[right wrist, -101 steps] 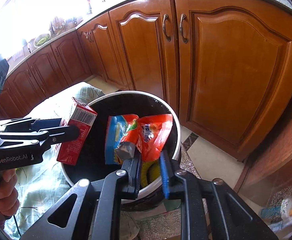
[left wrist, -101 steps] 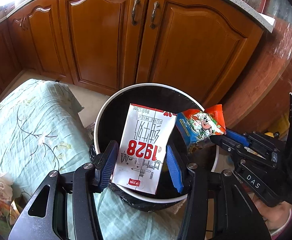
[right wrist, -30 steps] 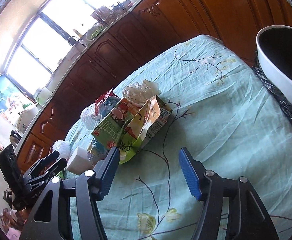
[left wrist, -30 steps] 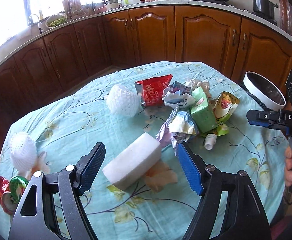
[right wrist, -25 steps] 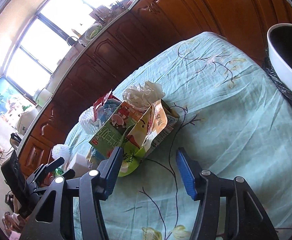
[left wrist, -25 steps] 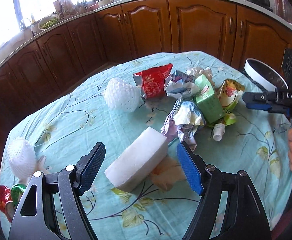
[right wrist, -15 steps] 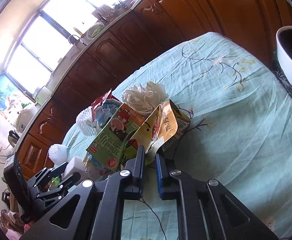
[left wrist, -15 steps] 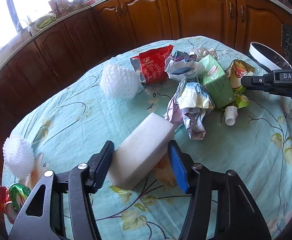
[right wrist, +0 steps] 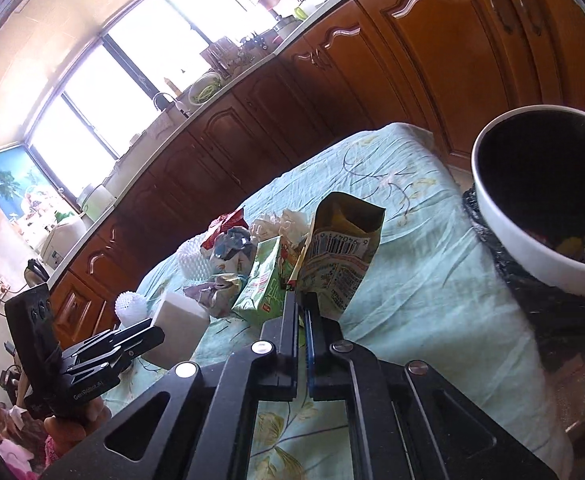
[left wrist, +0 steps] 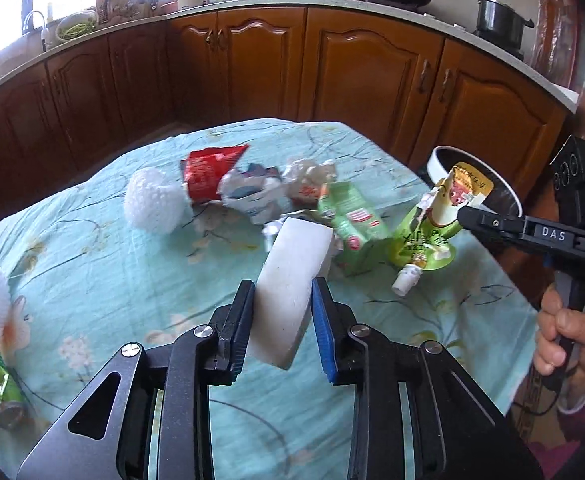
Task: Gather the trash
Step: 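Carry the sponge block and snack bag over the trash bin with both tools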
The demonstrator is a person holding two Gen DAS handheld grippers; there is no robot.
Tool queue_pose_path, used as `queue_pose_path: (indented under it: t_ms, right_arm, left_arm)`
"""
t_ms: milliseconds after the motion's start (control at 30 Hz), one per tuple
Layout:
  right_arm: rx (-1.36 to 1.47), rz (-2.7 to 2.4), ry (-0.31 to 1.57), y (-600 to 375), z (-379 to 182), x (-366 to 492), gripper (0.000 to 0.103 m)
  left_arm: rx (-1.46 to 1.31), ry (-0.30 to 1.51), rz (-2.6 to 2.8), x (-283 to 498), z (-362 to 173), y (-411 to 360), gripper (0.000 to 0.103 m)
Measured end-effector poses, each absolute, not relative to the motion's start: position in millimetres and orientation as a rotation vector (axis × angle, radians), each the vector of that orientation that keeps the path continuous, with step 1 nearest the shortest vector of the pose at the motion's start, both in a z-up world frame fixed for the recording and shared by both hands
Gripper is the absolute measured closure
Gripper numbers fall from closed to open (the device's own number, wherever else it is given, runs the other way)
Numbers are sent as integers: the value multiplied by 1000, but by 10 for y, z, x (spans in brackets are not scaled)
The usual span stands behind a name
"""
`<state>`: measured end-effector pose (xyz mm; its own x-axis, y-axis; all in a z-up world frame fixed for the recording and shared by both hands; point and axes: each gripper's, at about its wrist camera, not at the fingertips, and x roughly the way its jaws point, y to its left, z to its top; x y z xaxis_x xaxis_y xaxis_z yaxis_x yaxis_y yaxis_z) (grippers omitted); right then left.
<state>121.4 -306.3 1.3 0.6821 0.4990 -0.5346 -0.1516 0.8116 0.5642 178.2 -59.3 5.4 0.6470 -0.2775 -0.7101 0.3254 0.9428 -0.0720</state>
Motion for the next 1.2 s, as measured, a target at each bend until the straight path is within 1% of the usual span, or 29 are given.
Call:
queue_pose_path:
  t_ms: [233, 633, 1200]
  right_arm:
    - [461, 314, 683, -3348, 166, 965, 101]
    - [440, 171, 627, -3880, 256, 762, 101]
    - [420, 18, 584, -4489, 349, 807, 101]
  left_arm:
    - [14, 786, -451, 1760, 118, -1160, 76]
    - [-35, 796, -535, 1908, 144, -1754, 76]
    - [30, 801, -614, 2244, 236, -2529, 75]
